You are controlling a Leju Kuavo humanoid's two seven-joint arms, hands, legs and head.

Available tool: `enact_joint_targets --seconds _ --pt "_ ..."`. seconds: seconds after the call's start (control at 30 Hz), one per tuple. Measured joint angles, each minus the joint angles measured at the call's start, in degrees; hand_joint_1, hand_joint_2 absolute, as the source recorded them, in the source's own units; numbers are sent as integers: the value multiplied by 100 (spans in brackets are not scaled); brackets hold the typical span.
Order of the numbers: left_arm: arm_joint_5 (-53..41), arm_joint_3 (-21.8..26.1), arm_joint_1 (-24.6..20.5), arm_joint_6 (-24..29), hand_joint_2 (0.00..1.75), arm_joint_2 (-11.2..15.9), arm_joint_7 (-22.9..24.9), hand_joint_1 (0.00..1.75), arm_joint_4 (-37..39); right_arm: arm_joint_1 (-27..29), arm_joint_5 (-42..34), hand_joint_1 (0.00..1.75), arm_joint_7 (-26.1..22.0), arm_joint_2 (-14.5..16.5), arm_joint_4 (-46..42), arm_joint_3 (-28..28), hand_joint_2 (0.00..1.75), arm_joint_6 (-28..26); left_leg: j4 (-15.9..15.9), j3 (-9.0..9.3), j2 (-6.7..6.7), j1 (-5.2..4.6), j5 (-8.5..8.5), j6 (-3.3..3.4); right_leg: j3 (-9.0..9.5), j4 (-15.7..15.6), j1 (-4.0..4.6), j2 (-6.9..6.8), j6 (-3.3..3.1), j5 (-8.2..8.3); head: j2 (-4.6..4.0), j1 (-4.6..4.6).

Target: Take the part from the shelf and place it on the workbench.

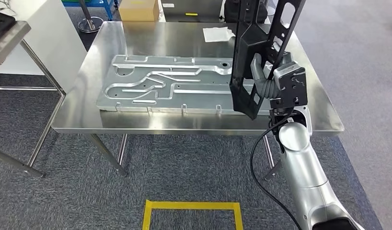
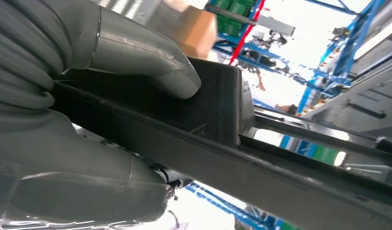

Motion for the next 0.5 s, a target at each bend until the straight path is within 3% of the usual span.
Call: enact_joint_targets --seconds 0.07,0.1,0.13,0.2,0.23,0.27,0.3,0.37,0.4,0.43,0.5 --pt "-1 0 -42 -2 0 -1 -6 0 -1 -37 0 175 -6 1 -53 -17 175 1 -44 186 -15 4 -126 72 -529 817 -10 -23 23 208 0 1" --pt "-2 0 -51 -2 0 -1 -8 0 -2 -32 0 175 -6 2 -60 -25 175 1 -69 289 -27 0 -207 92 -844 1190 -4 -35 23 156 0 1" --pt "-1 0 -57 -2 0 0 -9 0 -2 -24 0 175 -4 1 -64 -31 175 1 -94 405 -42 -7 -293 105 -1137 1435 3 -39 22 -51 0 1" --pt "1 0 -53 -4 0 1 -9 0 -3 -8 3 175 1 0 -64 -44 175 0 -136 665 -81 -30 -479 118 -1559 1513 28 -40 9 -634 0 1" --pt "2 0 -49 -11 0 1 -9 0 -3 -2 9 175 2 -1 -65 -50 175 -1 -152 809 -100 -46 -581 123 -1691 1372 49 -40 -11 -822 0 1" --pt "1 0 -44 -23 0 0 -9 0 -3 12 21 175 3 -3 -65 -60 175 -3 -166 960 -117 -66 -689 125 -1781 1123 80 -41 -56 -783 0 1" --pt "-1 0 -36 -38 0 -5 -9 0 -3 38 35 175 4 -8 -65 -72 175 -7 -183 1086 -131 -80 -800 127 -1840 791 124 -41 -133 -446 0 1" --pt "-10 2 -26 -70 0 -45 -6 0 1 138 62 175 7 -28 -67 -99 175 -17 -191 1308 -161 -108 -1026 105 -1912 142 255 -7 -314 767 0 -3" --pt "-15 3 -22 -81 0 -64 -4 0 1 188 77 175 11 -39 -83 -110 175 -23 -223 1379 -174 -103 -1111 85 -1913 -29 303 8 -377 1208 0 -2" --pt "-20 4 -27 -91 0 -76 -5 0 -2 226 96 175 13 -47 -120 -119 175 -30 -225 1452 -179 -103 -1148 60 -1896 -109 333 20 -416 1407 0 0" --pt "-32 3 -57 -102 0 -61 -22 0 -12 244 157 175 15 -52 -246 -130 175 -48 -78 1448 -164 -106 -1053 2 -1750 -163 300 8 -466 1299 0 7"
